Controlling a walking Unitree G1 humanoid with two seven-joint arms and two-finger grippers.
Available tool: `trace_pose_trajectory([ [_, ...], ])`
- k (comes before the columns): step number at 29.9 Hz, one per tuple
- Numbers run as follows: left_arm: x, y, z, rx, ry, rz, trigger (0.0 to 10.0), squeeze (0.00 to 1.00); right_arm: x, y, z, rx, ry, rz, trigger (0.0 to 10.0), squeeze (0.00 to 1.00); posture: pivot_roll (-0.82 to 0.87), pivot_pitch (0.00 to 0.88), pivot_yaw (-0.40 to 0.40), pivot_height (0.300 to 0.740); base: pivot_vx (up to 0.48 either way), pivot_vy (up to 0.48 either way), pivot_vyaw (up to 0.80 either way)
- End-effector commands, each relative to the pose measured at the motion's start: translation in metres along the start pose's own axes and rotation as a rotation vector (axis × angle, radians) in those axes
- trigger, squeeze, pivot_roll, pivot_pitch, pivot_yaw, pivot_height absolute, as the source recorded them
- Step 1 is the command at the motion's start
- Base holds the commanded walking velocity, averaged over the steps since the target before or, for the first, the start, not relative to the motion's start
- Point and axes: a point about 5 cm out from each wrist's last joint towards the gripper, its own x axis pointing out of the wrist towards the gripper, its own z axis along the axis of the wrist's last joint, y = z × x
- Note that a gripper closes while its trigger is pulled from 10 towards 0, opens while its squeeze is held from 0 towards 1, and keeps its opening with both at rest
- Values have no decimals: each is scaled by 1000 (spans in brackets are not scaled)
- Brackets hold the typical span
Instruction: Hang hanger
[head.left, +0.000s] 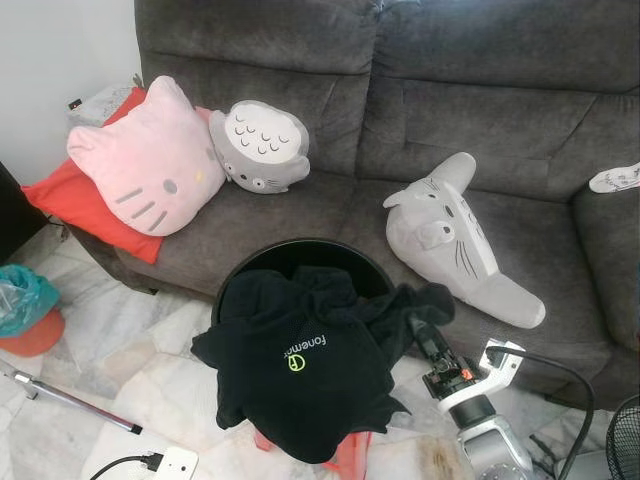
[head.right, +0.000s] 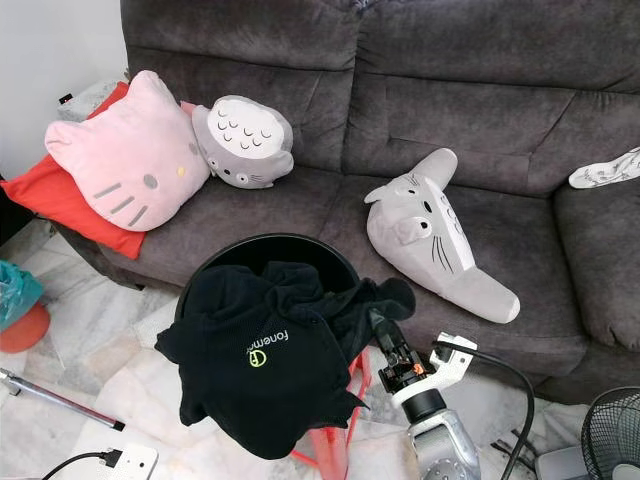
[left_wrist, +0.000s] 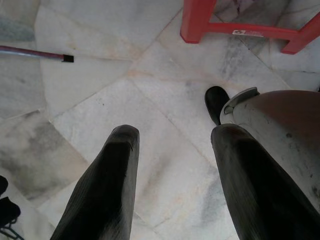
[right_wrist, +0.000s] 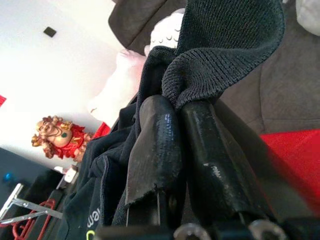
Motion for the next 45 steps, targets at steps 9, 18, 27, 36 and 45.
trace_pose_trajectory([
  [9, -2, 0, -8, -28, 21, 0, 10000, 0, 14, 14, 3, 15, -56, 17, 10000, 0, -53, 32, 51, 740, 0, 0, 0],
  [18, -3, 0, -9, -20, 23, 6, 10000, 0, 15, 14, 6, 21, -70, 19, 10000, 0, -54, 22, 55, 740, 0, 0, 0],
  [27, -3, 0, -11, -36, 22, 9, 10000, 0, 15, 13, 8, 29, -81, 20, 10000, 0, -52, 12, 57, 740, -136, 0, 0],
  [36, -3, 0, -11, -46, 19, 17, 10000, 0, 16, 9, 11, 31, -91, 1, 10000, 0, -46, 23, 51, 740, -260, 0, 0],
  [45, -3, 1, -11, -59, 20, 30, 10000, 0, 19, 8, 11, 34, -94, -8, 10000, 0, -38, 37, 47, 740, -285, 0, 0],
])
